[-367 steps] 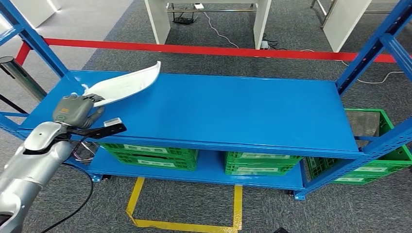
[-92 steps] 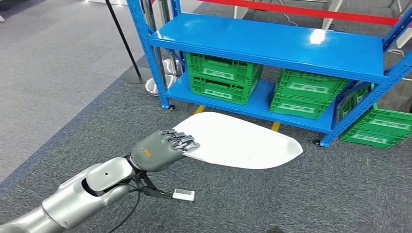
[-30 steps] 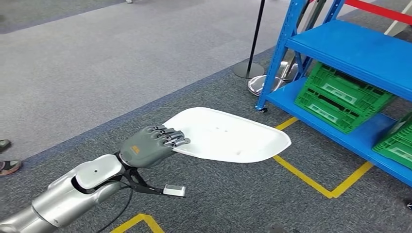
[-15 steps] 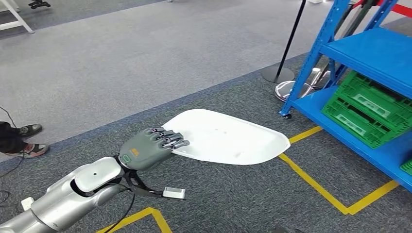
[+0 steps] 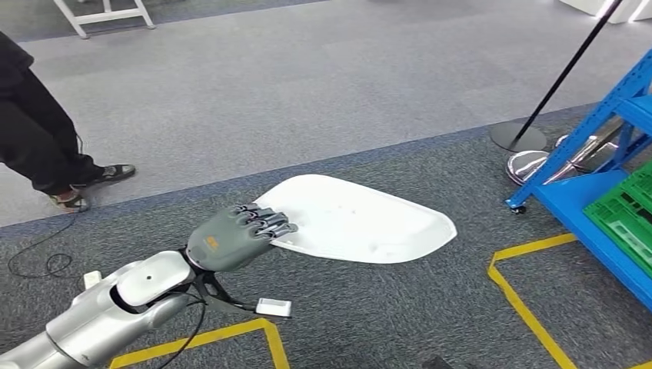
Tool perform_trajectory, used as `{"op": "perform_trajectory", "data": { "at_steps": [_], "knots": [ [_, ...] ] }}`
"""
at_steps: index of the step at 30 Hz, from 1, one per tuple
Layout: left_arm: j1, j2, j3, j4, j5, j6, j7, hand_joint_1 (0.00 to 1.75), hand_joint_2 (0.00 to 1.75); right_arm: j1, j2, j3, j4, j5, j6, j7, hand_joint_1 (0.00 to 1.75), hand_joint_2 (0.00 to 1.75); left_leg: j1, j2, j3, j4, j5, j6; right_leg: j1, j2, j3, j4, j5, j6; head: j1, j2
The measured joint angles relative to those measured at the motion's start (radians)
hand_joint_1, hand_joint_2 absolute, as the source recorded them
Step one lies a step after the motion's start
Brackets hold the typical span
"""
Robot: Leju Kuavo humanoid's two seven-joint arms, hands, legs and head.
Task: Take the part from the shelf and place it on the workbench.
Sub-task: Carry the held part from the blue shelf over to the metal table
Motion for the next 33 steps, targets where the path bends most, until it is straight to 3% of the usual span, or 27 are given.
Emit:
{"op": "perform_trajectory", "data": {
  "at_steps": [1,3,4,6,7,9,10,11,12,14,16,18,19,20,22,23,24,25,26,27,29,31,33],
  "knots": [
    [0.002,0.000,0.000,0.000,0.000,0.001,0.001,1.75,1.75,0.002,-0.001,0.000,0.000,0.000,-0.003,0.000,0.00,1.75,0.002,-0.011,-0.004,0.003,0.000,-0.007,0.000,0.010,0.009,-0.014,-0.003,-0.002,0.000,0.000],
    [0.010,0.004,0.001,0.000,-0.001,0.003,0.004,1.75,1.75,0.006,-0.001,0.000,0.000,0.002,-0.010,0.000,0.00,1.75,0.005,-0.032,-0.010,0.002,0.004,-0.018,0.002,-0.010,0.016,-0.018,-0.002,-0.010,0.000,0.000],
    [0.013,0.006,0.001,0.000,-0.001,0.005,0.005,1.75,1.75,0.007,-0.003,0.000,0.000,0.002,-0.013,0.000,0.00,1.75,0.004,-0.022,-0.012,0.008,0.000,-0.023,0.001,-0.022,0.020,-0.020,-0.001,-0.016,-0.002,0.000],
    [0.012,0.009,0.002,-0.001,-0.003,0.007,0.008,1.75,1.75,0.008,-0.006,0.000,0.000,0.002,-0.019,-0.001,0.00,1.75,0.001,0.031,-0.038,0.068,-0.035,-0.032,0.000,-0.049,0.028,-0.027,-0.001,-0.028,-0.009,0.000],
    [0.010,0.008,0.003,-0.001,-0.004,0.008,0.010,1.75,1.75,0.009,-0.010,0.000,0.000,0.001,-0.021,-0.001,0.00,1.75,0.001,0.065,-0.066,0.129,-0.064,-0.036,0.003,-0.063,0.032,-0.028,-0.003,-0.033,-0.013,0.000],
    [0.011,0.008,0.003,-0.001,-0.009,0.007,0.014,1.75,1.75,0.014,-0.015,-0.001,0.000,-0.003,-0.023,-0.001,0.00,1.75,0.007,0.093,-0.126,0.254,-0.110,-0.042,0.007,-0.093,0.036,-0.028,-0.008,-0.038,-0.015,0.000],
    [0.012,0.008,0.004,-0.001,-0.010,0.007,0.016,1.75,1.75,0.016,-0.018,-0.001,0.000,-0.005,-0.024,-0.001,0.00,1.75,0.008,0.098,-0.140,0.281,-0.111,-0.043,0.009,-0.108,0.037,-0.028,-0.010,-0.039,-0.015,0.000],
    [0.014,0.008,0.005,-0.001,-0.011,0.007,0.017,1.75,1.75,0.017,-0.020,-0.002,0.000,-0.006,-0.025,-0.001,0.00,1.75,0.009,0.101,-0.134,0.267,-0.093,-0.042,0.009,-0.121,0.039,-0.028,-0.013,-0.038,-0.015,0.000],
    [0.014,0.008,0.006,-0.001,-0.012,0.007,0.019,1.75,1.75,0.018,-0.021,-0.002,0.000,-0.007,-0.026,-0.003,0.00,1.75,0.008,0.108,-0.108,0.215,-0.060,-0.039,0.010,-0.133,0.043,-0.028,-0.015,-0.037,-0.015,0.000],
    [0.014,0.008,0.010,-0.002,-0.016,0.007,0.023,1.75,1.75,0.018,-0.022,-0.003,0.000,-0.008,-0.030,-0.009,0.00,1.75,-0.002,0.150,-0.039,0.079,-0.007,-0.028,0.013,-0.156,0.050,-0.028,-0.022,-0.031,-0.015,0.000],
    [0.014,0.009,0.017,-0.003,-0.019,0.007,0.029,1.75,1.75,0.020,-0.022,-0.004,0.000,-0.009,-0.034,-0.014,0.00,1.75,-0.015,0.181,-0.006,0.008,0.002,-0.016,0.016,-0.177,0.055,-0.029,-0.028,-0.022,-0.015,0.000],
    [0.022,0.013,0.024,-0.006,-0.020,0.008,0.036,1.75,1.75,0.024,-0.021,-0.005,0.000,-0.008,-0.034,-0.016,0.00,1.75,-0.019,0.163,-0.005,-0.001,0.000,-0.005,0.017,-0.199,0.062,-0.035,-0.032,-0.012,-0.015,0.000],
    [0.030,0.015,0.026,-0.008,-0.020,0.009,0.039,1.75,1.75,0.026,-0.021,-0.005,0.000,-0.006,-0.035,-0.016,0.00,1.75,-0.017,0.151,-0.001,-0.008,0.003,0.001,0.016,-0.191,0.063,-0.033,-0.038,-0.007,-0.013,0.000],
    [0.036,0.019,0.027,-0.010,-0.021,0.010,0.042,1.75,1.75,0.028,-0.021,-0.005,0.000,-0.004,-0.037,-0.015,0.00,1.75,-0.014,0.139,0.003,-0.015,0.006,0.007,0.014,-0.168,0.058,-0.019,-0.050,-0.003,-0.012,0.000],
    [0.045,0.023,0.028,-0.013,-0.022,0.014,0.044,1.75,1.75,0.036,-0.021,-0.004,0.000,0.001,-0.043,-0.015,0.00,1.75,-0.008,0.116,0.008,-0.024,0.010,0.017,0.011,-0.104,0.013,0.075,-0.098,0.002,-0.009,0.000],
    [0.048,0.024,0.028,-0.013,-0.022,0.015,0.044,1.75,1.75,0.042,-0.021,-0.004,0.001,0.002,-0.045,-0.013,0.00,1.75,-0.007,0.103,0.008,-0.024,0.010,0.020,0.011,-0.086,-0.025,0.146,-0.126,0.003,-0.008,0.000],
    [0.052,0.025,0.028,-0.014,-0.022,0.016,0.044,1.75,1.75,0.049,-0.022,-0.004,0.001,0.002,-0.047,-0.012,0.00,1.75,-0.007,0.088,0.008,-0.024,0.010,0.021,0.011,-0.079,-0.062,0.210,-0.145,0.004,-0.007,0.000],
    [0.056,0.026,0.028,-0.014,-0.022,0.016,0.044,1.75,1.75,0.055,-0.022,-0.004,0.002,0.003,-0.049,-0.011,0.00,1.75,-0.007,0.072,0.008,-0.023,0.009,0.022,0.010,-0.078,-0.089,0.246,-0.146,0.006,-0.007,0.000],
    [0.059,0.027,0.028,-0.013,-0.021,0.017,0.044,1.75,1.75,0.059,-0.023,-0.005,0.003,0.003,-0.052,-0.011,0.00,1.75,-0.006,0.056,0.009,-0.022,0.009,0.021,0.010,-0.077,-0.099,0.246,-0.127,0.007,-0.007,0.000],
    [0.061,0.028,0.028,-0.013,-0.021,0.017,0.044,1.75,1.75,0.061,-0.024,-0.005,0.003,0.003,-0.055,-0.011,0.00,1.75,-0.005,0.041,0.009,-0.020,0.008,0.019,0.009,-0.072,-0.089,0.204,-0.089,0.008,-0.007,0.000],
    [0.061,0.030,0.029,-0.013,-0.018,0.018,0.044,1.75,1.75,0.061,-0.026,-0.006,0.003,0.003,-0.062,-0.013,0.00,1.75,-0.002,0.014,0.008,-0.010,0.002,0.010,0.003,-0.035,-0.037,0.067,-0.015,0.009,-0.007,0.000],
    [0.061,0.032,0.031,-0.013,-0.017,0.019,0.043,1.75,1.75,0.061,-0.027,-0.006,0.004,0.002,-0.066,-0.014,0.00,1.75,0.001,-0.010,0.001,0.000,-0.003,-0.003,0.000,-0.002,0.002,-0.011,0.006,0.006,-0.007,0.000],
    [0.061,0.036,0.032,-0.013,-0.017,0.020,0.043,1.75,1.75,0.062,-0.028,-0.007,0.004,0.002,-0.067,-0.014,0.00,1.75,0.005,-0.032,-0.004,0.001,0.000,-0.016,0.004,-0.012,0.013,-0.018,0.002,-0.005,-0.007,0.000]
  ]
}}
